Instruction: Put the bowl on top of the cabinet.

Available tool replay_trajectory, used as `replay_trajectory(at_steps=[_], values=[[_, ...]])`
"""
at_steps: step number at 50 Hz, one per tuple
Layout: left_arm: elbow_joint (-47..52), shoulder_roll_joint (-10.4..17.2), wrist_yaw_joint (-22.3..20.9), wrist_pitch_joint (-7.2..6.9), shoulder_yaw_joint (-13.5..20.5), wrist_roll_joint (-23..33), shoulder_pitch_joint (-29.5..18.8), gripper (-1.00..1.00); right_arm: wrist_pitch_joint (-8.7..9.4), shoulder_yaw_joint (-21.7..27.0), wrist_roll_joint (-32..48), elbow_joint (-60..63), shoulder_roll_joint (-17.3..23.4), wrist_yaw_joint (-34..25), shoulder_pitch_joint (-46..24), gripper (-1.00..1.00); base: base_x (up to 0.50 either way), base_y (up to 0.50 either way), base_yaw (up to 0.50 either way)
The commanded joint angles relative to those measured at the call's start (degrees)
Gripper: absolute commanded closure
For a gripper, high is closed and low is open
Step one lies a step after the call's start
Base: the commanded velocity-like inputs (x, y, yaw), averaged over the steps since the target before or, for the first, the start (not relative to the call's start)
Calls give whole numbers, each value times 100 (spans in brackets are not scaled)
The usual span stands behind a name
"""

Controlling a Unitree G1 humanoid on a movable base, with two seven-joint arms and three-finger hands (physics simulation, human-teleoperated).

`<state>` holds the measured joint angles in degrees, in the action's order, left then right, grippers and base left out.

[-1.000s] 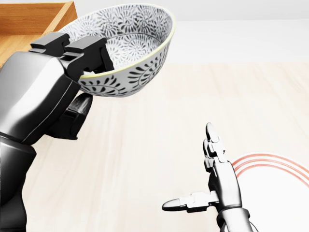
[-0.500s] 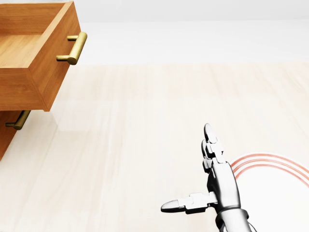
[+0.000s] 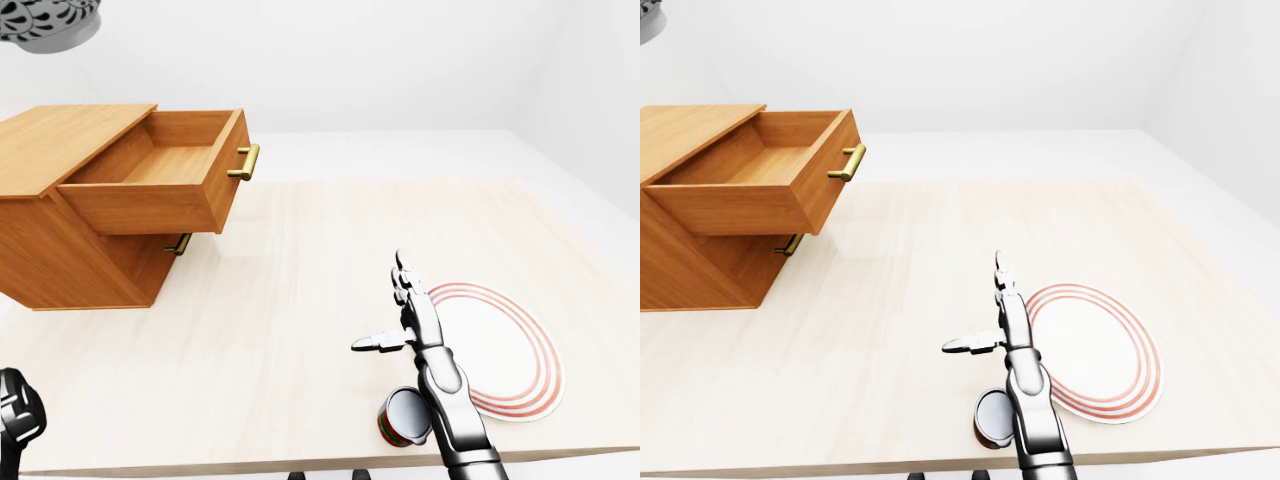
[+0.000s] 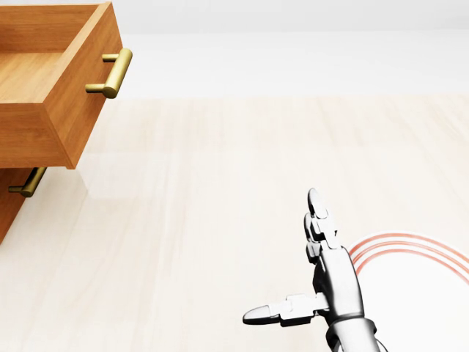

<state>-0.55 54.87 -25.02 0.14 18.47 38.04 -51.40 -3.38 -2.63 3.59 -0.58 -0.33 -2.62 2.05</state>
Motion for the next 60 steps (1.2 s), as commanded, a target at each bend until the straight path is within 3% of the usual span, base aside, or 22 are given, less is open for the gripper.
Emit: replay_trajectory(at_steps=[1, 4, 5, 14, 20, 29, 39, 44, 60], values=[[-2268, 363, 1578, 486, -206, 710, -422, 100, 17, 8, -15, 24, 3, -10, 7, -100, 0, 0, 0], [-2507, 337, 1715, 486, -245, 854, -477, 100, 17, 8, -13, 22, 7, -16, 9, -100, 0, 0, 0], [-3046, 298, 2168, 486, -375, 1110, -553, 100, 14, 11, -14, 15, 7, -16, 4, -100, 0, 0, 0], [-4749, 91, 3319, 486, -684, 1601, -1104, 100, -15, 2, 1, -43, 1, -12, -10, -100, 0, 0, 0], [-6146, -299, 4360, 486, -1048, 2034, -1319, 100, 16, 44, -37, -26, 16, -31, -33, -100, 0, 0, 0], [-6944, -699, 5145, 486, -1262, 2111, -1165, 100, -46, 38, -23, -164, 7, -20, -80, -100, 0, 0, 0], [-7174, -835, 5417, 486, -1343, 2125, -1033, 100, 5, 69, -44, -118, 20, -27, -88, -100, 0, 0, 0], [-7301, -740, 5474, 346, -1305, 2060, -916, 100, 13, 66, -45, -114, 18, -31, -89, -100, 0, 0, 0], [-7390, -363, 5471, 242, -1158, 1733, -556, 100, -98, 65, -27, -327, 12, -18, -153, -100, 0, 0, 0]])
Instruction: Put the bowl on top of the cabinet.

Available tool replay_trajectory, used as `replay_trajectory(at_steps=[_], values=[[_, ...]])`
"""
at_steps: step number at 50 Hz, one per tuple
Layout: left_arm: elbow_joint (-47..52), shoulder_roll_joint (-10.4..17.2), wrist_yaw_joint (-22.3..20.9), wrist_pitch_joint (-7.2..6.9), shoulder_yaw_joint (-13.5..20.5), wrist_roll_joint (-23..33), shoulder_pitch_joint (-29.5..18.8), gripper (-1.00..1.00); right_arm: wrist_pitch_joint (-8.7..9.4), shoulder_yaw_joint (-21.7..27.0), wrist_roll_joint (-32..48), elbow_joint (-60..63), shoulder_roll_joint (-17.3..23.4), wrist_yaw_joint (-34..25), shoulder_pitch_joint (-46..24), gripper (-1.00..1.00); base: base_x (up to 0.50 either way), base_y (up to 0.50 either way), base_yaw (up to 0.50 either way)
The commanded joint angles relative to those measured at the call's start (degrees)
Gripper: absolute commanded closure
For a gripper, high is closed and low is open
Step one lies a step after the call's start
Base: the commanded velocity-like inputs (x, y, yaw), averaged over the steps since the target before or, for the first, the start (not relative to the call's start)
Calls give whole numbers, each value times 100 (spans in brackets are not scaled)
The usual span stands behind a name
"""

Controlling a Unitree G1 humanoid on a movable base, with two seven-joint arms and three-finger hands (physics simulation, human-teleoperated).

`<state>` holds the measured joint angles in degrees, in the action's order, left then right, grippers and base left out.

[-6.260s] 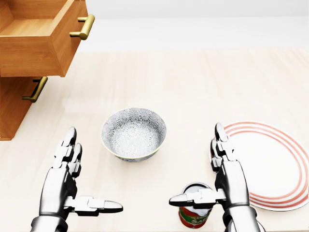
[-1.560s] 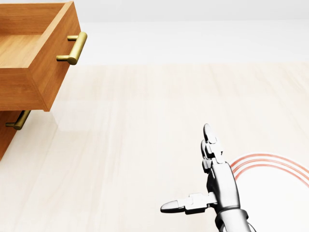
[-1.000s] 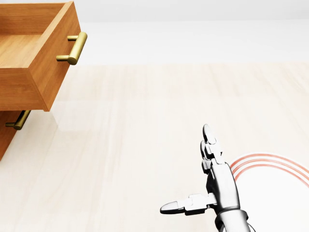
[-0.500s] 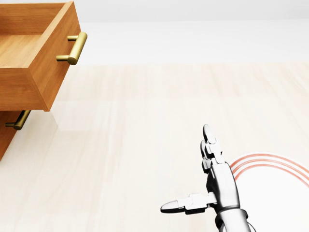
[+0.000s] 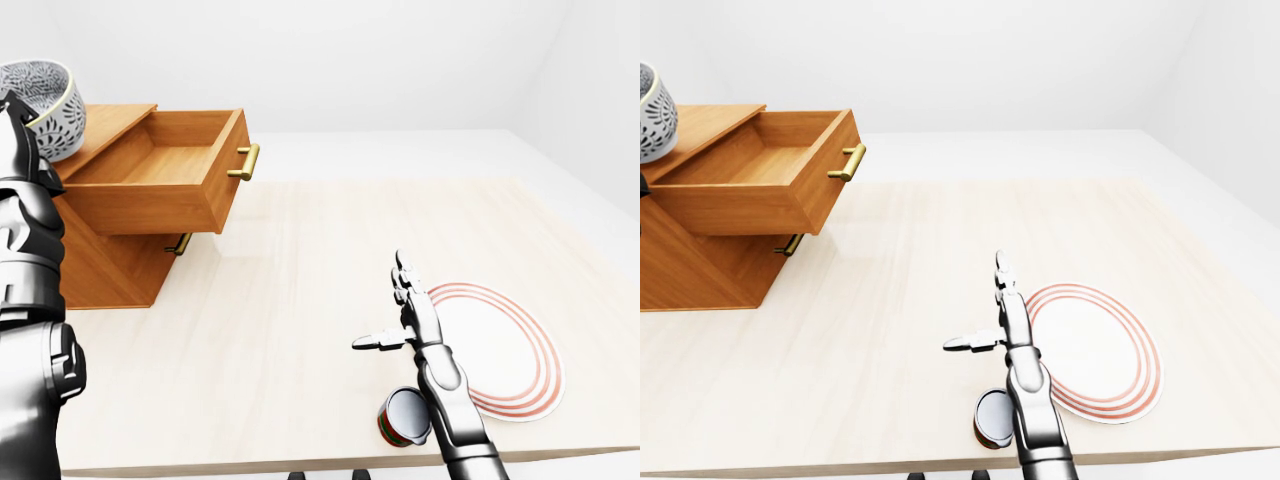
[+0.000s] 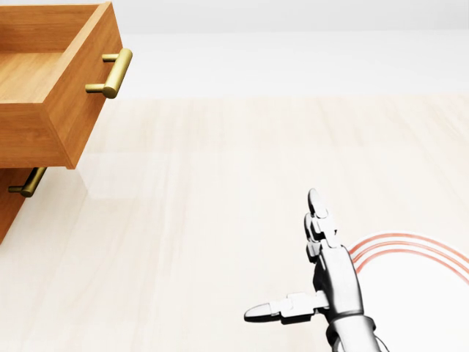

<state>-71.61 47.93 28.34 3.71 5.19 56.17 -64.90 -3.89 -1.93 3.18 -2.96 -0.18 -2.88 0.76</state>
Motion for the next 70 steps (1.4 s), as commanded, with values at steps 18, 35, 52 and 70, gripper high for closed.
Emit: replay_trajectory(at_steps=[18, 35, 52, 70], values=[[-279, 361, 156, -349, 169, -207, 787, -100, -111, -65, 92, -319, -24, 10, -63, -100, 0, 0, 0], [-239, 377, 48, -396, 137, -159, 708, -100, -111, -98, 125, -393, -40, 11, -62, -100, 0, 0, 0], [744, 418, -877, -226, 222, -130, 428, -100, -111, -124, 152, -435, -52, 22, -66, -100, 0, 0, 0], [6404, 159, -4004, -871, 1358, -458, 1891, -100, -111, -146, 167, -347, -54, 29, -9, -100, 0, 0, 0]])
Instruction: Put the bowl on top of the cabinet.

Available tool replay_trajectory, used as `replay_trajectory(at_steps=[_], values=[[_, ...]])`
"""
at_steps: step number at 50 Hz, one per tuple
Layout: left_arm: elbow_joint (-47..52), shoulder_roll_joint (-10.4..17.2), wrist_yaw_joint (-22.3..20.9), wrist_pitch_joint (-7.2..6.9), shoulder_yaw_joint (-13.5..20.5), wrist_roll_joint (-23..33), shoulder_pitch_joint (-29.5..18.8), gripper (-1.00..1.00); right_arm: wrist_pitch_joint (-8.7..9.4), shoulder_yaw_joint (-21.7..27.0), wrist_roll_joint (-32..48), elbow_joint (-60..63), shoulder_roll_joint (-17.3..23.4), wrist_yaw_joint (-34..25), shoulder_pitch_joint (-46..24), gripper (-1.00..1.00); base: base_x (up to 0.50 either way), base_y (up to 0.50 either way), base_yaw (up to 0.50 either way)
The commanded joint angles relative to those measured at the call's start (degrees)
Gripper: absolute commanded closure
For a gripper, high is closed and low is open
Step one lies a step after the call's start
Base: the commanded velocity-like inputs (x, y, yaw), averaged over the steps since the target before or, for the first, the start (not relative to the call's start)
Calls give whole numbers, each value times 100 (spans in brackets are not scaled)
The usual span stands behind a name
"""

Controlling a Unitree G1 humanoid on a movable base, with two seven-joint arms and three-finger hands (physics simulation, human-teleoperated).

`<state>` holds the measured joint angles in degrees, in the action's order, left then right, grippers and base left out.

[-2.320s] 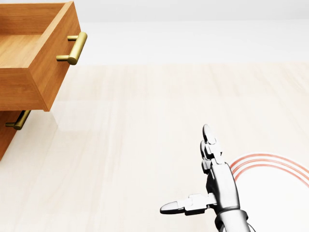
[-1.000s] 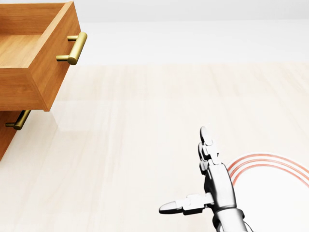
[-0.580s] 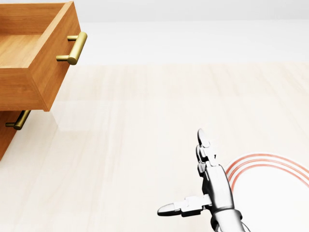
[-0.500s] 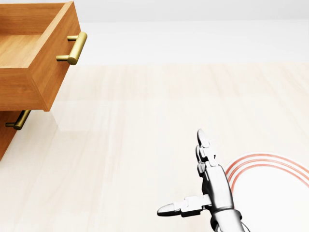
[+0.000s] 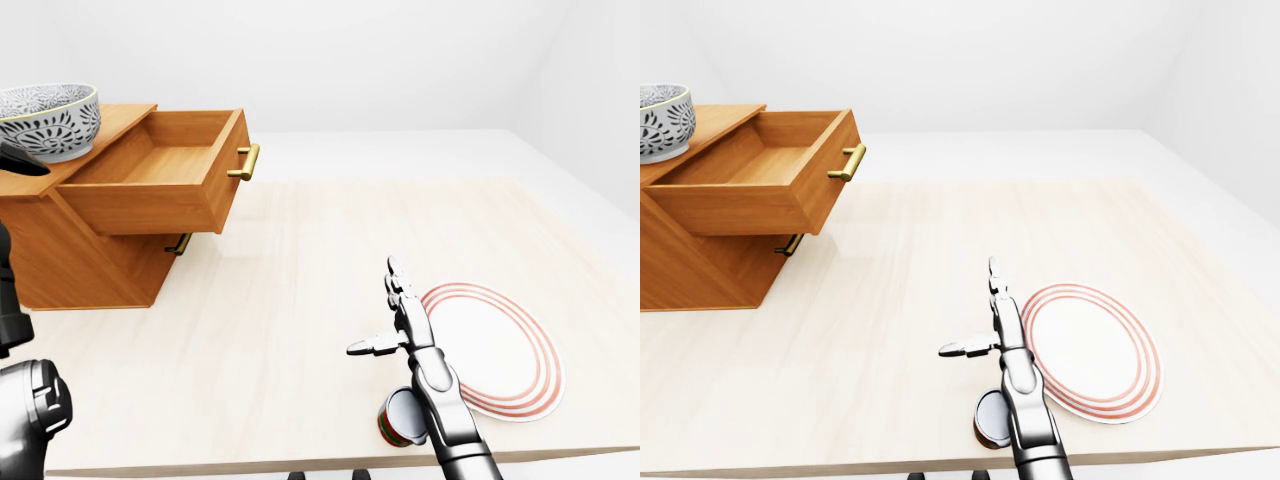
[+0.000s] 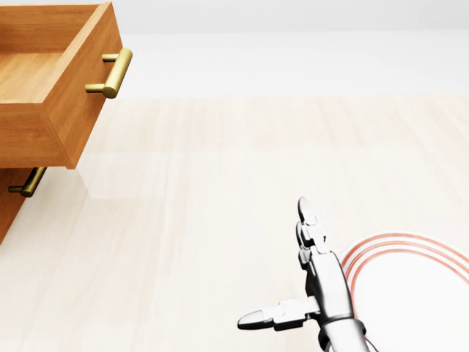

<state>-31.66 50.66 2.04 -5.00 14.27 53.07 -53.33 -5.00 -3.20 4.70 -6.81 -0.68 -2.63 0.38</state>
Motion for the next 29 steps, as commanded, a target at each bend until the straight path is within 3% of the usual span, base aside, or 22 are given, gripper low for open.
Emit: replay_trajectory(at_steps=[1, 3, 5, 13, 18, 19, 29], values=[[2411, -114, -1374, 0, 451, -148, 736, -100, 0, -20, 15, 39, -4, 4, 30, -100, 0, 0, 0], [2412, -114, -1375, 0, 451, -148, 736, -100, 0, -20, 15, 39, -4, 4, 30, -100, 0, 0, 0], [3285, -58, -1823, 0, 647, -287, 844, -100, 0, -23, 20, 20, -5, 5, 22, -100, 0, 0, 0], [4628, 84, -2457, 0, 807, -640, 794, -100, 0, -56, 45, 28, -18, 14, 42, -100, 0, 0, 0], [4655, 114, -2442, 0, 792, -678, 811, -100, 0, -58, 45, 31, -18, 15, 43, -100, 0, 0, 0], [5395, 99, -2734, 0, 819, -754, 746, -100, 0, -60, 44, 46, -16, 10, 48, -100, 0, 0, 0], [6838, 420, -3243, 0, 953, -1416, 459, -100, 0, -56, 37, 106, -11, 1, 67, -100, 0, 0, 0]])
